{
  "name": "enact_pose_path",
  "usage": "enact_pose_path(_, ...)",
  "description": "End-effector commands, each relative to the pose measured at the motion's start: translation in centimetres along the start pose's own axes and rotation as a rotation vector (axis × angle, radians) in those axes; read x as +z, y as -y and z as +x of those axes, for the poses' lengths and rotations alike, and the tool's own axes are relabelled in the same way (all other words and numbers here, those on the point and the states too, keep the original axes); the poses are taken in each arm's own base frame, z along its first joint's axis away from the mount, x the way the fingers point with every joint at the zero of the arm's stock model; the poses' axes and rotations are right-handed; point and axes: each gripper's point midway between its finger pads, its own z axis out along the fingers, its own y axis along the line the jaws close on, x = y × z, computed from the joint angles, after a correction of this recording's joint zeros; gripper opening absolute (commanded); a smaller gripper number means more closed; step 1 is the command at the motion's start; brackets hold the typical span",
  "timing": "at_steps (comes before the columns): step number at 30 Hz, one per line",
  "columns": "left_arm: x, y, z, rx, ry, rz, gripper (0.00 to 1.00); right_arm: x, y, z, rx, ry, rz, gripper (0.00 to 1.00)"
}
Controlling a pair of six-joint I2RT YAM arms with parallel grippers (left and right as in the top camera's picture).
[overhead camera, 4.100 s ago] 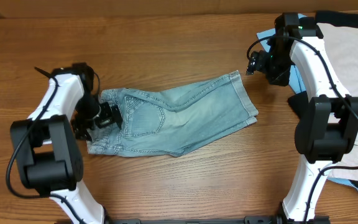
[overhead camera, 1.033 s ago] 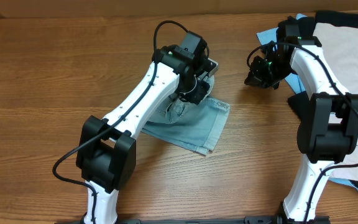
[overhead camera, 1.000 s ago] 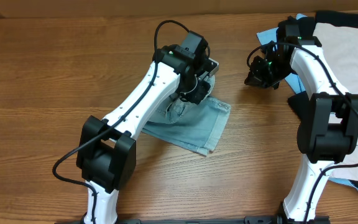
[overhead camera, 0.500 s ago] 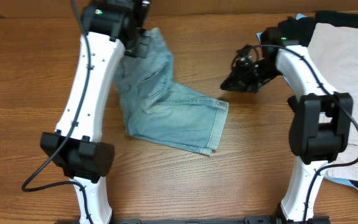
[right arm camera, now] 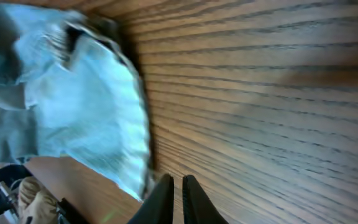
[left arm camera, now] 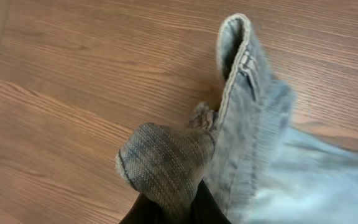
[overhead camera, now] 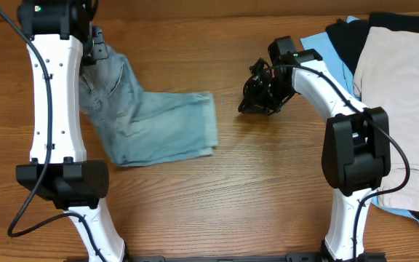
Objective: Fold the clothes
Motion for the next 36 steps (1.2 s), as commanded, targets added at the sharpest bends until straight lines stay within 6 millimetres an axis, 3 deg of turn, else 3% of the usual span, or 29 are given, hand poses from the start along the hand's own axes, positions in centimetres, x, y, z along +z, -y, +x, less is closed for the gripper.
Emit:
enact_pose_path(1,-1.9,2.3,-0.2,-0.008,0.037,0.087,0.04,1.6,-1.6,0.7,-0.055,-0.014,0.027,0.08)
enact_pose_path(7,-2.2,3.4,0.0,0.015,0.041,0.098,0.04,4.0,-4.7,-0.4,-0.001,0.061,0.033,0.04)
enact_pose_path(15,-2.3,3.9,0.2,0.017,0.031,0.128,0.04,9.4,-4.8,-1.1,0.194,0.025,-0.041,0.04)
enact_pose_path(22,-2.6,5.3,0.6,0.03,0.017,0.185,0.04,10.3,-4.8,-1.5,0.237,0.023,-0.069,0.04)
enact_pose_path(27,-3.4,8.8,2.0,0.151,-0.005,0.266,0.04,11.3,-3.8,-1.3,0.273,0.008,-0.048,0.04)
enact_pose_path(34,-6.0,15.9,4.3,0.297,0.029,0.371,0.04,11.7,-3.5,-1.1,0.284,-0.006,-0.048,0.04)
enact_pose_path(36,-5.7,17.7,6.1,0.331,-0.005,0.345,0.04,11.7,-3.8,-0.9,0.283,-0.017,-0.063,0.04)
